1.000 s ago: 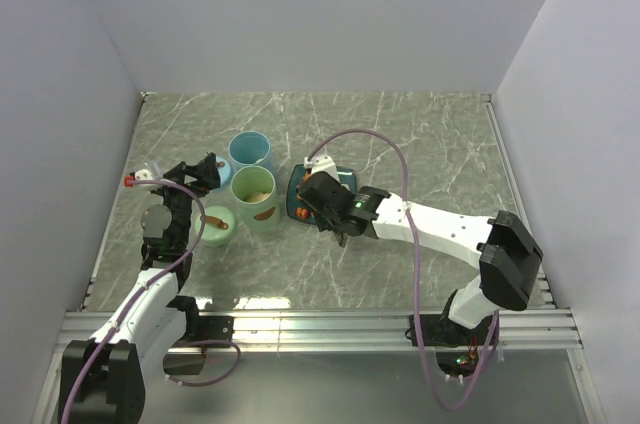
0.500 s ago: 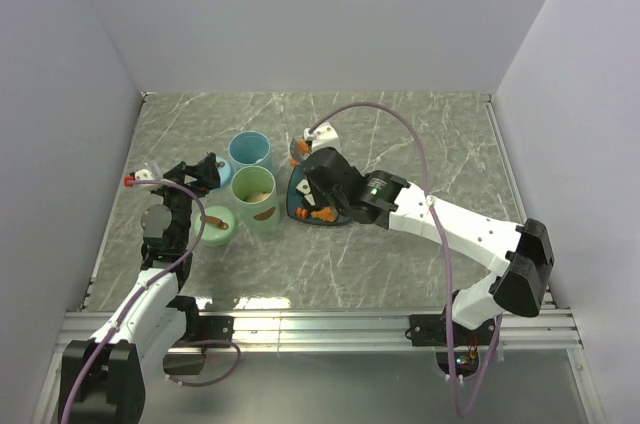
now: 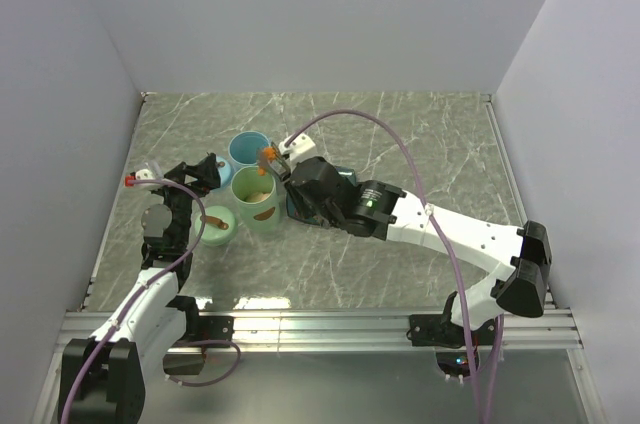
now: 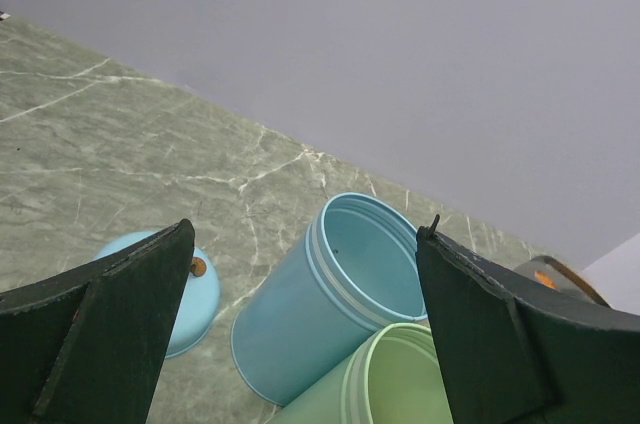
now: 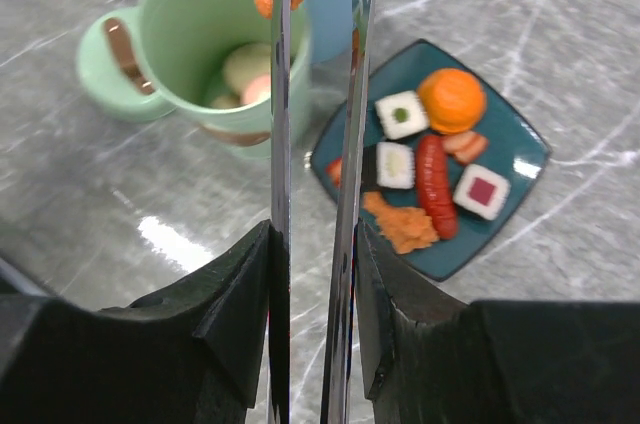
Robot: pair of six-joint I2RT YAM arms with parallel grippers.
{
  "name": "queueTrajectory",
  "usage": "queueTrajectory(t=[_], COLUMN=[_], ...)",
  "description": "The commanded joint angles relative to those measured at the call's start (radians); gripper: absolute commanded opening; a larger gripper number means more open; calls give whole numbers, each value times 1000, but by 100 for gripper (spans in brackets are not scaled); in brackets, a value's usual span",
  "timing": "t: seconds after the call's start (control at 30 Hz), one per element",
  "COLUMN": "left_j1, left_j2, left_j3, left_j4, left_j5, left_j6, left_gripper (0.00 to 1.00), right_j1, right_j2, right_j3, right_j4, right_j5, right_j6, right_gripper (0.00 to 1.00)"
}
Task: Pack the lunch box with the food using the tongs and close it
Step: Place the food into the lunch box, then pick up the food using the clamp
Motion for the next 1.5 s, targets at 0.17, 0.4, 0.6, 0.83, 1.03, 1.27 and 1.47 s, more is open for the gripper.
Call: queueTrajectory(t=[0.17,0.4,0.6,0.83,1.03,1.27,1.47], left_j1=[5,5,5,5,3,5,5], left_j2=[-5,-9,-6,-3,-5,-6,-8], left_j3=[10,7,9,9,9,9,10], left_j4=[33,31,31,33,33,30,27], left_j5=[-4,-5,-5,-7,-7,-4,-1], left_j6=[-21,-21,-20,-20,-20,-21,-21], left_gripper=[99,99,99,100,99,99,99], right_j1=[43,44,44,44,39,-13,-86], right_j2=[-58,-44,-51,-103,-171,-186,-148], right_j3=[-8,5,-5,-44,-155,-288,-330], right_j4=[50,38,50,40,12,-26,-14], right_j5=[-12,12,23,89,144,149,149], right_j6=[-15,-10,-13,13,91,200,217], right_gripper=[36,58,62,63,63,63,63])
